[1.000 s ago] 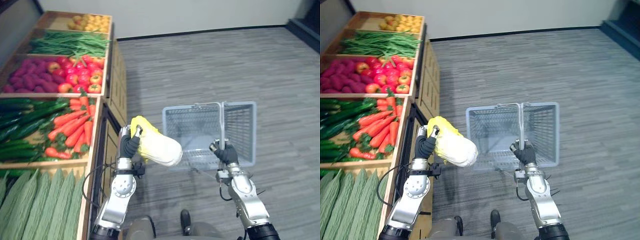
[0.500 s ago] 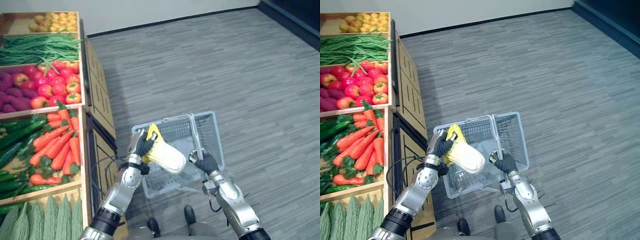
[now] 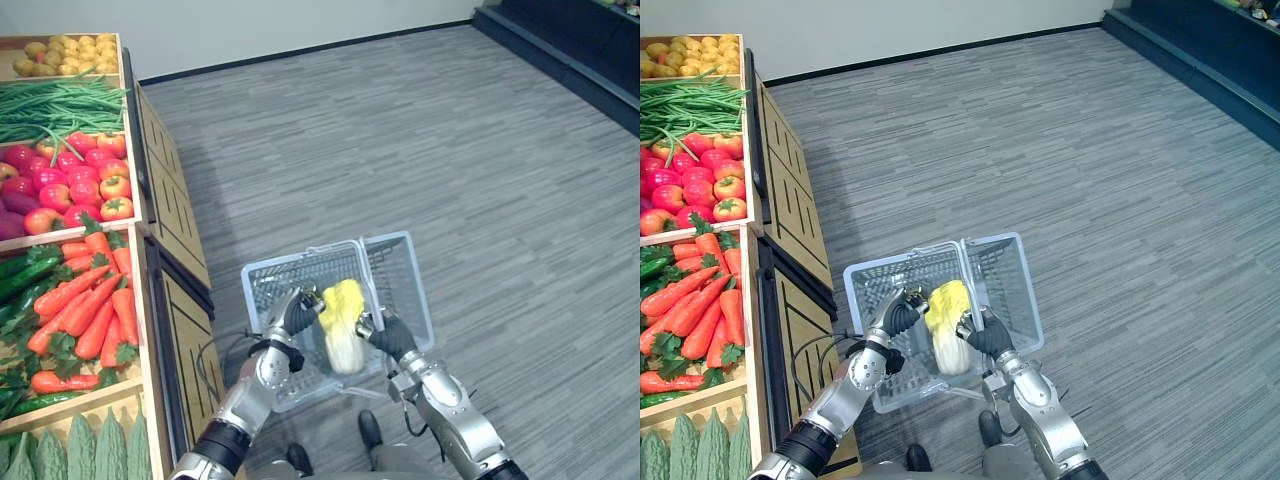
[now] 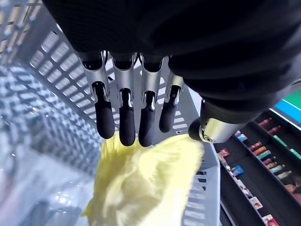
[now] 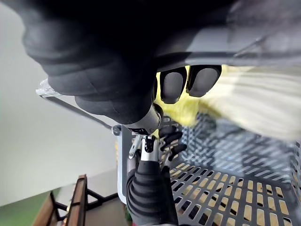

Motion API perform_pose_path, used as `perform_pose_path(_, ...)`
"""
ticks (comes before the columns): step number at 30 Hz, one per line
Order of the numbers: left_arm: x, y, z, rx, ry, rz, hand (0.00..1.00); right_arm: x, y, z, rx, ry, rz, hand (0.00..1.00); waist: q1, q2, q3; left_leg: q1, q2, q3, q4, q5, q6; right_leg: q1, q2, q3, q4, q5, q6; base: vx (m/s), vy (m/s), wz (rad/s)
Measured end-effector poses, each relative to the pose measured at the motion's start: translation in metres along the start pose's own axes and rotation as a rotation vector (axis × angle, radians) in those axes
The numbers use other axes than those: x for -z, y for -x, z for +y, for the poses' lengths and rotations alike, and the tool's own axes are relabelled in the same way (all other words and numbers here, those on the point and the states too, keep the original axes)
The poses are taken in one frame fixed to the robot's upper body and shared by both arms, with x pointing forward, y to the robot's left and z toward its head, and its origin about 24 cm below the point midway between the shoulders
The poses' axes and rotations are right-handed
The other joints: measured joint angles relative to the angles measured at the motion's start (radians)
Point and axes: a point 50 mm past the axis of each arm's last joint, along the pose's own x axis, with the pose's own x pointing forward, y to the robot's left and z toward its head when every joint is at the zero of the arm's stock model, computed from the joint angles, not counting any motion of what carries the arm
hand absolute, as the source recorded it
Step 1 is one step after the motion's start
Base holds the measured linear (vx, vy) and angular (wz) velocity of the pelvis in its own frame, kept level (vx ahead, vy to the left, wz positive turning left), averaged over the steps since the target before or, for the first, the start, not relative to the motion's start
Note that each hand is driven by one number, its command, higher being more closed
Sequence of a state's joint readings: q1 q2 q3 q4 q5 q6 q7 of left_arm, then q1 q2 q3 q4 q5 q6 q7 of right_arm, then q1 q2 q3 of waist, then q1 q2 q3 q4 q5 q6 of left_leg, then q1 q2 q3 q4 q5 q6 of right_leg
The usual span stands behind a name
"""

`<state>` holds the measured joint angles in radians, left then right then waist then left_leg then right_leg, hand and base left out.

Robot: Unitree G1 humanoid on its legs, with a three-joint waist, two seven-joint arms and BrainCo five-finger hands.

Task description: Pick vegetable in the basket

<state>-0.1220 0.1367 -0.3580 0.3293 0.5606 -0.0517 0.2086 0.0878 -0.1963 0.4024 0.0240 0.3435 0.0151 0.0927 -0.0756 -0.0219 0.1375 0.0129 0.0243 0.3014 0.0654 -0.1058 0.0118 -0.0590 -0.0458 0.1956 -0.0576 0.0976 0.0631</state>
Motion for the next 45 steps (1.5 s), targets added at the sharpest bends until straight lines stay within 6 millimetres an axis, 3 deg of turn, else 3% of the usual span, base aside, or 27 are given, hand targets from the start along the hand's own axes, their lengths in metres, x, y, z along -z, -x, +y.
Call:
perform_pose_path(8,-0.002,0.008,-0.003,-0.009,0.112,0.014,0.0,0.011,0.009,-0.005,0.08,0.064,0.036,1.0,0.006,-0.004,-0.029,0.005,-0.008,-0.031,-0.01,0.012,0.009,0.016,-0.01,-0.032,0.0,0.0,0.001,-0.02,-0.01,0.13)
perform_pose_path(12,0.007,0.032,0.006,-0.076,0.331,0.064,0.0,0.01,0.016,-0.03,0.238,0.117,0.042,1.0,0.014,-0.007,-0.037,0.019,-0.012,-0.054,-0.035,0.023,0.006,0.029,-0.012,-0.052,0.0,-0.001,0.002,-0.04,-0.02,0.15)
perform_pose_path(14,0.007,0.04,0.009,-0.081,0.433,0.062,0.0,0.008,0.02,-0.04,0.29,0.132,0.042,1.0,0.036,-0.007,-0.038,0.028,-0.02,-0.06,-0.063,0.034,0.003,0.029,-0.016,-0.062,0.0,-0.011,0.014,-0.05,-0.033,0.17)
perform_pose_path(16,0.014,0.053,0.014,-0.127,0.557,0.1,0.0,0.005,0.029,-0.061,0.401,0.13,0.041,1.0,0.035,0.008,-0.047,0.056,-0.032,-0.086,-0.132,0.075,0.002,0.035,-0.021,-0.094,0.002,-0.019,0.014,-0.02,-0.02,0.32)
perform_pose_path(19,0.027,0.072,0.025,-0.186,0.675,0.142,0.0,0.001,0.041,-0.083,0.545,0.104,0.02,1.0,0.041,0.012,-0.053,0.068,-0.035,-0.109,-0.159,0.095,0.006,0.045,-0.024,-0.118,0.002,-0.023,0.015,0.0,-0.001,0.27)
perform_pose_path(25,0.047,0.093,0.036,-0.298,0.801,0.211,0.0,0.009,0.071,-0.106,0.736,0.101,0.054,1.0,0.067,0.01,-0.057,0.072,-0.047,-0.164,-0.159,0.099,0.012,0.076,-0.042,-0.184,0.0,-0.035,0.024,0.0,-0.003,0.29)
perform_pose_path(31,0.081,0.119,0.032,-0.354,0.774,0.385,0.0,0.031,0.093,-0.109,0.814,0.05,0.132,1.0,0.09,0.0,-0.062,0.077,-0.052,-0.19,-0.166,0.097,0.009,0.095,-0.052,-0.22,0.002,-0.045,0.024,-0.02,-0.006,0.17)
perform_pose_path(37,0.092,0.135,0.026,-0.381,0.763,0.479,0.0,0.04,0.096,-0.101,0.837,0.054,0.17,1.0,0.11,-0.025,-0.075,0.076,-0.055,-0.182,-0.159,0.084,0.024,0.075,-0.06,-0.237,0.063,-0.102,0.032,-0.02,-0.005,0.05)
perform_pose_path(39,0.092,0.132,0.029,-0.391,0.755,0.472,0.0,0.04,0.095,-0.1,0.837,0.064,0.172,1.0,0.123,-0.044,-0.078,0.054,-0.054,-0.169,-0.105,0.049,0.025,0.047,-0.066,-0.237,0.108,-0.136,0.043,0.05,-0.001,-0.07)
perform_pose_path(42,0.09,0.131,0.033,-0.412,0.748,0.461,0.0,0.038,0.094,-0.101,0.837,0.081,0.171,1.0,0.131,-0.061,-0.063,-0.024,-0.03,-0.157,0.122,-0.097,0.024,-0.003,-0.075,-0.259,0.272,-0.199,0.052,0.07,-0.001,-0.07)
perform_pose_path(43,0.087,0.13,0.034,-0.423,0.75,0.452,0.0,0.037,0.093,-0.102,0.835,0.091,0.167,1.0,0.146,-0.039,-0.052,-0.039,0.006,-0.144,0.199,-0.153,0.025,-0.047,-0.06,-0.285,0.394,-0.201,0.055,0.01,0.011,-0.33)
perform_pose_path(45,0.082,0.127,0.042,-0.437,0.716,0.417,0.0,0.035,0.09,-0.101,0.829,0.09,0.158,1.0,0.144,-0.017,-0.028,-0.028,0.033,-0.144,0.258,-0.202,0.044,-0.155,-0.069,-0.321,0.641,-0.207,0.056,0.08,0.035,-0.22)
